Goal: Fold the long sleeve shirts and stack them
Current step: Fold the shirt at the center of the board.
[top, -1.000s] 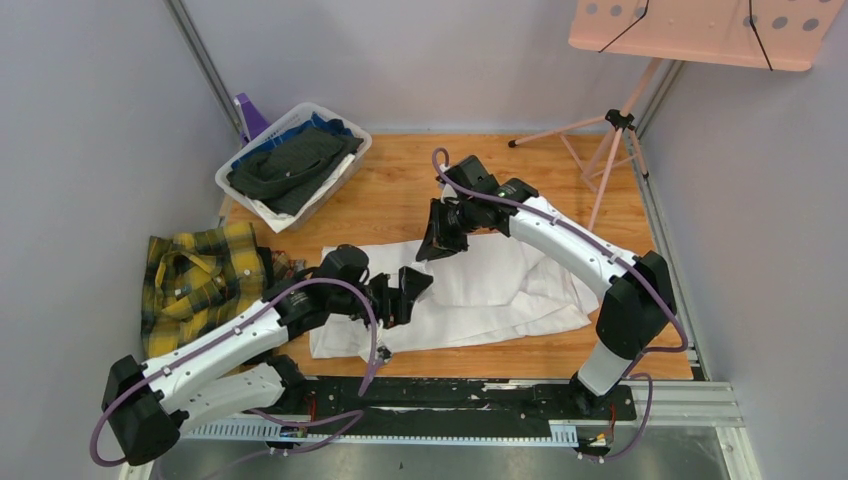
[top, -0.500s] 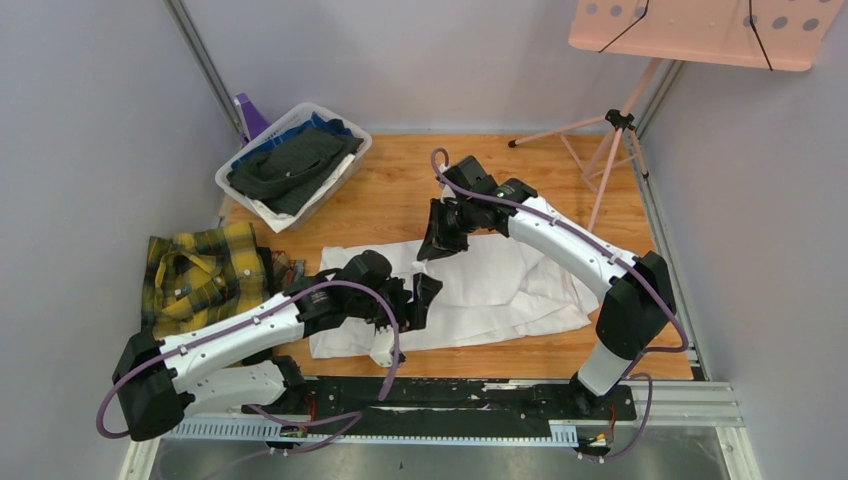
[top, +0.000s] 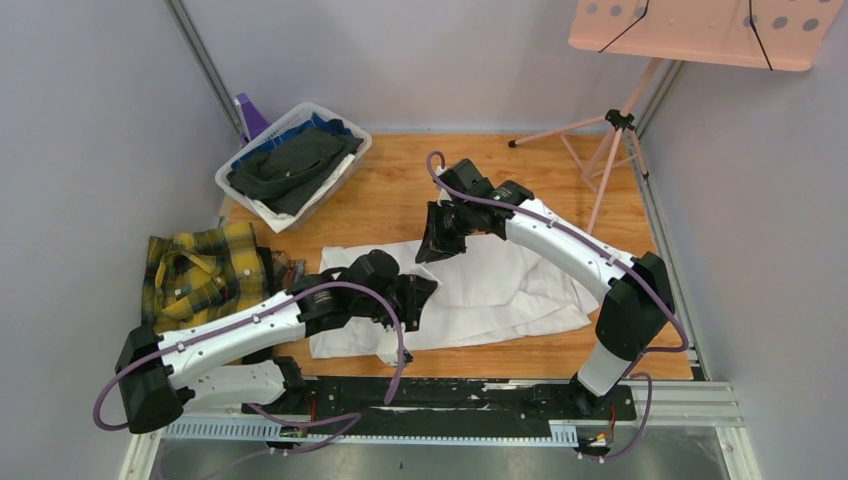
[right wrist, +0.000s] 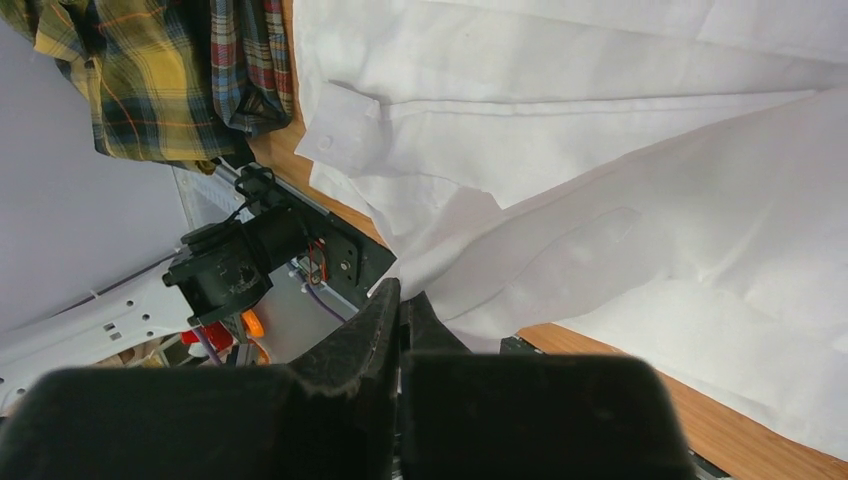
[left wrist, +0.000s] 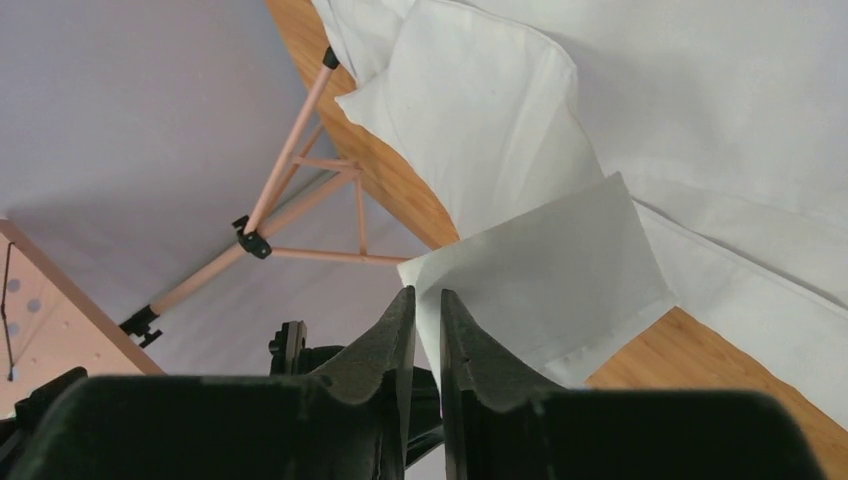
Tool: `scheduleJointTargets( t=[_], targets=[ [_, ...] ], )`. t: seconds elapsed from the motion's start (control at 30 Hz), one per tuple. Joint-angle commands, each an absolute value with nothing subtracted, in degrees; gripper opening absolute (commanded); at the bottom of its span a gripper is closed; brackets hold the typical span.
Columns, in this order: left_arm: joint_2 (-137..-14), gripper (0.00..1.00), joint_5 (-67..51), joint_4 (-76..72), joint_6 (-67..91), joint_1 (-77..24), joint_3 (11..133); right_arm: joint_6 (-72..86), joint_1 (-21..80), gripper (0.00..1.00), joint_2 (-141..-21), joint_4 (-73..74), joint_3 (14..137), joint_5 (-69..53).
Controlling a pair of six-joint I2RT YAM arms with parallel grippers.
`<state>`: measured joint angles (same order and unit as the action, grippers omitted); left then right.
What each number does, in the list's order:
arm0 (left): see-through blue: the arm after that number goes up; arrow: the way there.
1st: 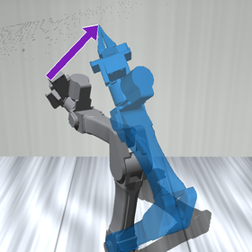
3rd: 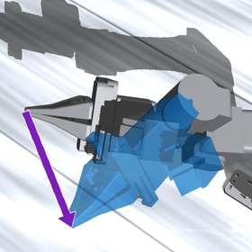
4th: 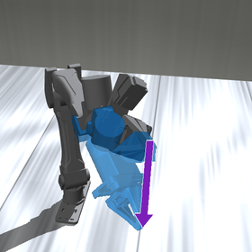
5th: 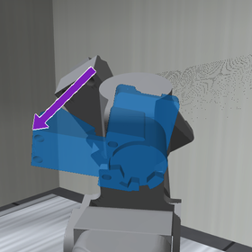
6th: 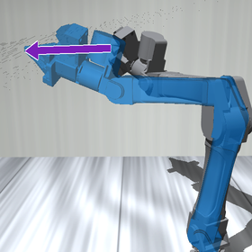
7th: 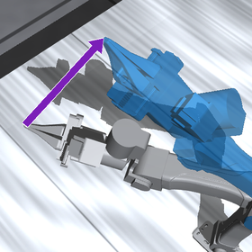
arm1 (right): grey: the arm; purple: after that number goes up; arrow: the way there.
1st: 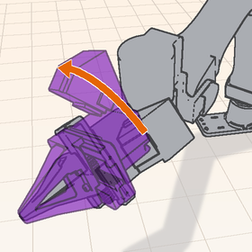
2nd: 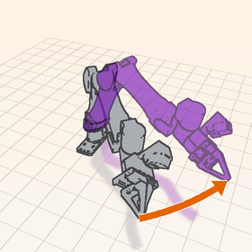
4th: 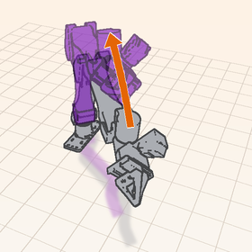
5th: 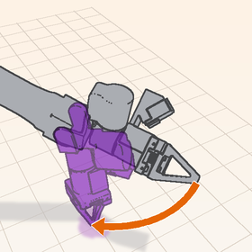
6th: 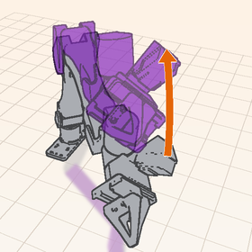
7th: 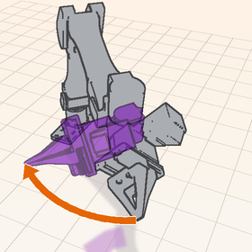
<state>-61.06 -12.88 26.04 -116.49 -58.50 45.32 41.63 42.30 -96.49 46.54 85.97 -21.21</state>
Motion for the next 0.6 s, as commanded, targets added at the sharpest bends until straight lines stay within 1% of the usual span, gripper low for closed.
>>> scheduleJointTargets(
  t=[0.0,0.03,0.07,0.1,0.13,0.17,0.23,0.27,0.3,0.33,0.4,0.47,0.53,0.57],
  targets=[
    [-58.2,0.18,-11.9,27.2,-131.1,-59.1,45.3,41.0,42.4,0.00,-97.1,46.1,87.0,-19.9],
    [-57.9,0.12,-11.8,27.4,-130.5,-59.1,45.2,41.0,42.4,0.00,-97.2,46.1,87.0,-19.9],
    [-57.2,0.09,-11.5,27.4,-130.2,-59.2,44.8,41.1,42.4,0.00,-97.1,46.1,86.9,-19.9],
    [-56.9,0.02,-11.3,27.4,-129.8,-59.2,44.6,41.1,42.4,0.00,-97.1,46.2,87.0,-19.8],
    [-56.2,0.00,-11.0,27.5,-129.5,-59.2,44.2,41.2,42.4,0.00,-97.0,46.2,86.9,-19.6],
    [-55.8,0.00,-10.8,27.5,-129.1,-59.2,44.0,41.2,42.4,0.00,-97.1,46.2,87.0,-19.4],
    [-54.9,0.22,-9.9,27.8,-129.1,-59.4,43.3,41.1,42.2,0.00,-97.0,46.3,87.0,-19.2],
    [-54.6,0.47,-9.0,28.7,-129.4,-59.4,43.1,41.1,42.2,0.00,-96.8,46.3,86.9,-18.9],
    [-54.5,0.61,-8.6,29.2,-129.7,-59.5,43.0,41.1,42.2,0.00,-96.6,46.2,86.7,-18.0],
    [-54.3,0.87,-7.9,29.9,-129.7,-59.5,43.0,41.2,42.1,0.00,-96.3,46.2,86.5,-17.4],
    [-54.0,0.98,-6.7,29.0,-126.2,-60.1,42.5,41.6,41.4,0.00,-95.8,46.2,85.6,-17.7],
    [-53.0,1.00,-4.5,24.6,-117.4,-62.3,41.4,42.3,40.9,0.00,-94.9,46.1,84.8,-17.7],
    [-51.3,1.00,-1.3,19.2,-99.2,-64.1,40.5,43.2,40.5,0.00,-94.0,45.9,84.6,-16.9],
    [-50.0,1.00,1.6,15.7,-93.2,-64.7,40.3,43.8,40.5,0.00,-93.3,45.9,84.4,-16.1]
  ],
)
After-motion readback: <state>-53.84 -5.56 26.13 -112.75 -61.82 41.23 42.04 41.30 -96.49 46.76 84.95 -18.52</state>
